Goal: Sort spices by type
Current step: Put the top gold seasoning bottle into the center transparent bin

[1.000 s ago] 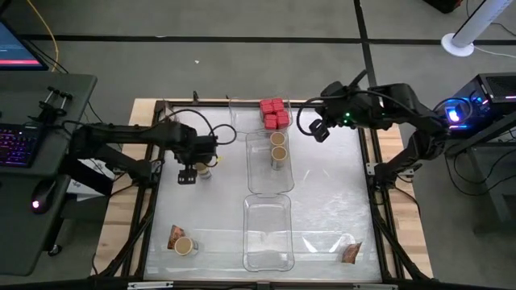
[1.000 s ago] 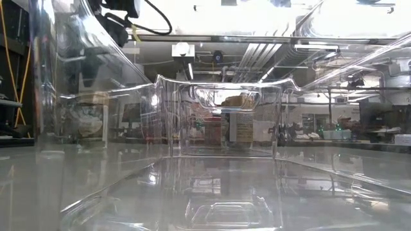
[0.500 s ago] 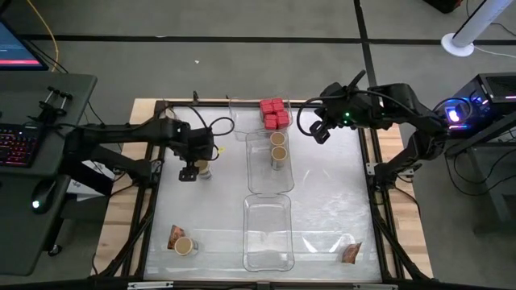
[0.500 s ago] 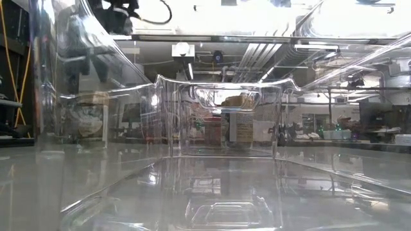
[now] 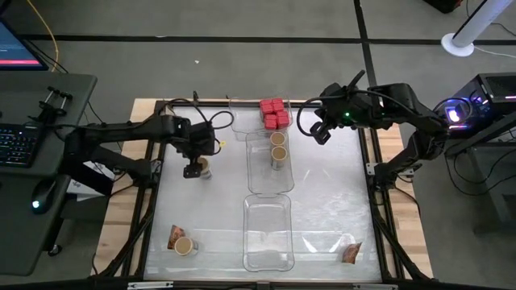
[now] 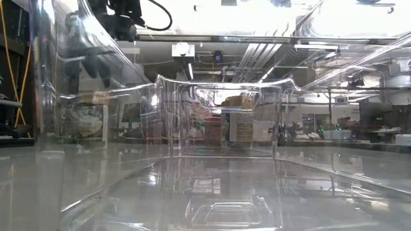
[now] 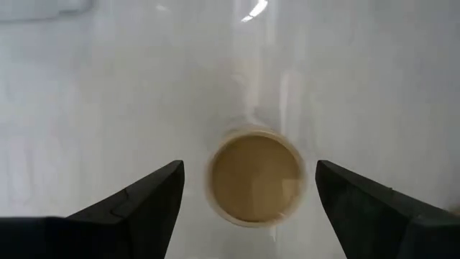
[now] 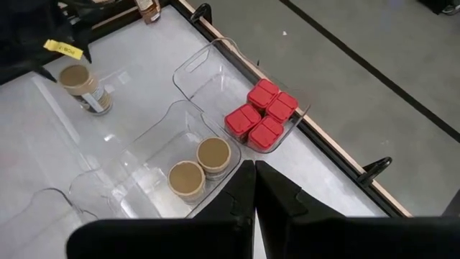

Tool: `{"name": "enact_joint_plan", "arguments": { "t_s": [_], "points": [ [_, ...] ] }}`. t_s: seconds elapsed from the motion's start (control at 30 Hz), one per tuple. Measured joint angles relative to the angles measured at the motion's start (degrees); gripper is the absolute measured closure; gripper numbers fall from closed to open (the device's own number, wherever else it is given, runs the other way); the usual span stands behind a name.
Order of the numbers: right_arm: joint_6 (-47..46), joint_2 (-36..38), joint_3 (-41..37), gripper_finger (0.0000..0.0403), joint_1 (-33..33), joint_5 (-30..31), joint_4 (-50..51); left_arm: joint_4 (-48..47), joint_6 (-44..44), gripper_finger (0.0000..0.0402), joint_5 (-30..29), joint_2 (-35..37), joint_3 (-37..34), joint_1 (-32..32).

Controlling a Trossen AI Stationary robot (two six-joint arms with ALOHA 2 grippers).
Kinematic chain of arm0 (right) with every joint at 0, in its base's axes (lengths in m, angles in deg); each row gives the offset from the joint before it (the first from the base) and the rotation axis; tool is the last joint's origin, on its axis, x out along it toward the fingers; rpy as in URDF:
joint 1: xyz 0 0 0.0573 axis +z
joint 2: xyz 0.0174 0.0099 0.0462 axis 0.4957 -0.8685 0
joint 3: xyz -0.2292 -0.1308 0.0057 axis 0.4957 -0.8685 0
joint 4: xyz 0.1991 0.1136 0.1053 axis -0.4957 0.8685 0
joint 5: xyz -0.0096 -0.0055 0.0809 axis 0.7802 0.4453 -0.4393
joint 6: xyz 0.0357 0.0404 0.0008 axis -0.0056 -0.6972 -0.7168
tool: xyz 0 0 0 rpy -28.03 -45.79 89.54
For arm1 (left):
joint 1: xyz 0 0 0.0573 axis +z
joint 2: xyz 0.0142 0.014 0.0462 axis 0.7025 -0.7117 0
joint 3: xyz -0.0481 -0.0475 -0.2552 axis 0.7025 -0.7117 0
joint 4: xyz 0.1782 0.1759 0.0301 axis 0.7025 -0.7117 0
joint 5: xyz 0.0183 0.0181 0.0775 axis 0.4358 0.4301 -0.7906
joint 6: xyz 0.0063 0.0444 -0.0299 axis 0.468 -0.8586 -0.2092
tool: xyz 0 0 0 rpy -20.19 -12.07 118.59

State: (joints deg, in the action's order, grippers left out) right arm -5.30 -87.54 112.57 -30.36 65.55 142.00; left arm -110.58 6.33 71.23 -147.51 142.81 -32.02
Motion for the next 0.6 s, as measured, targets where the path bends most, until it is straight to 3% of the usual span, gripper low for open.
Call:
{"name": "enact_joint_plan", "arguments": {
  "t_s": [0.37,0.6],
  "points": [
    [0.2,0.0,0.0,0.0403,0.0,0.0,0.0,1.3,1.6,0.0098,-4.9,0.0,0.0,0.1],
    [0.2,0.0,0.0,0.0403,0.0,0.0,0.0,0.5,-1.5,0.0096,-4.7,-0.3,0.0,0.1]
  ]
}}
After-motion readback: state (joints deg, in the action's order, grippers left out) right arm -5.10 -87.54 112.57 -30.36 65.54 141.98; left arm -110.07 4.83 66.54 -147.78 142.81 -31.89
